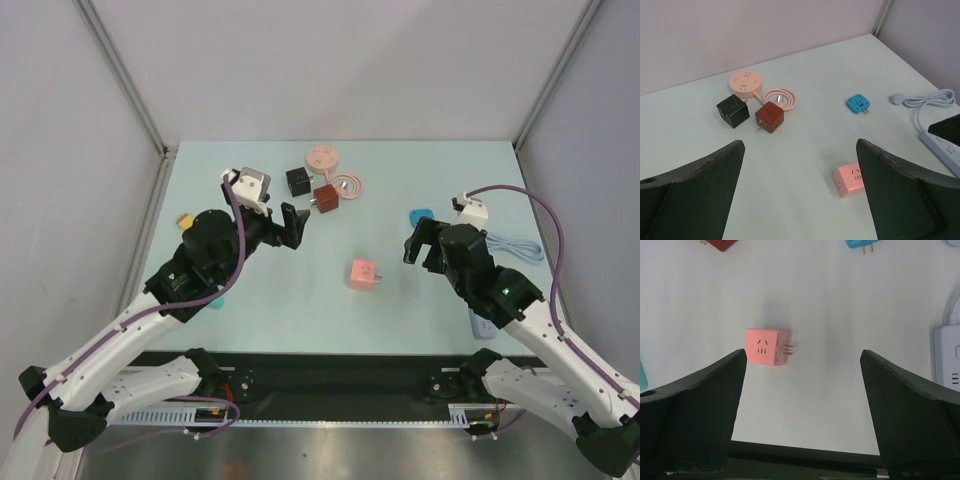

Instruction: Insert the plug

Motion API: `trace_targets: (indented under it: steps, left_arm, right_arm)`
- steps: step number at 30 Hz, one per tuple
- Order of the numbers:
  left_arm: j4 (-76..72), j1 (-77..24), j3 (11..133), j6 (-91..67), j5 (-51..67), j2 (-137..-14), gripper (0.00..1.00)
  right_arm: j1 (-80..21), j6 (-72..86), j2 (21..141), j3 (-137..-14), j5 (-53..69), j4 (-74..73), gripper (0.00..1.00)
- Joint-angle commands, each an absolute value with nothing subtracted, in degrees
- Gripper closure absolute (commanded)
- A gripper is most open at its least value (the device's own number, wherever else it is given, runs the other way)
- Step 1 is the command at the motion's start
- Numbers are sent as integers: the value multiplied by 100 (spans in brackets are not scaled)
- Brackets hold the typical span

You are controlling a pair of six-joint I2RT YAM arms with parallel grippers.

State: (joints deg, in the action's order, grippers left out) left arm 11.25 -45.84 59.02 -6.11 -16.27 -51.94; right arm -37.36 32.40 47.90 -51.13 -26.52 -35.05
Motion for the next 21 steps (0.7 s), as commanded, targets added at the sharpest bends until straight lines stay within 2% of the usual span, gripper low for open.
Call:
trace_targets:
  steps: [1,10,16,18,20,21]
  left_arm:
    - [932,-4579,5906,-694,-1591,-5098,0]
    - [949,-4579,5915,-721,-1582,-4984,0]
    - [932,-4579,5871,-703,-1775,-4966,0]
    - [923,-4588,5871,-703,-1740,-4992,0]
    - [923,-4579,5889,-738,-1679,-5053,0]
    - [940,-4579,5889,-738,-1635,-5071,0]
  right_arm:
    - [-3718,3313,4720,-5274,-2751,-3279,0]
    - [-3665,3638,4658,-5581,-3425,-3857,0]
    - [-3578,3683,4641,-5195,-4104,-3624,1]
    - [-3201,2982,4885,-4948,-3886,-3158,1]
    - [-2561,3014,5332,-5140,-3727,-3190,3]
    - [-1844,3041,5761,-5385,-3596,-3277,4]
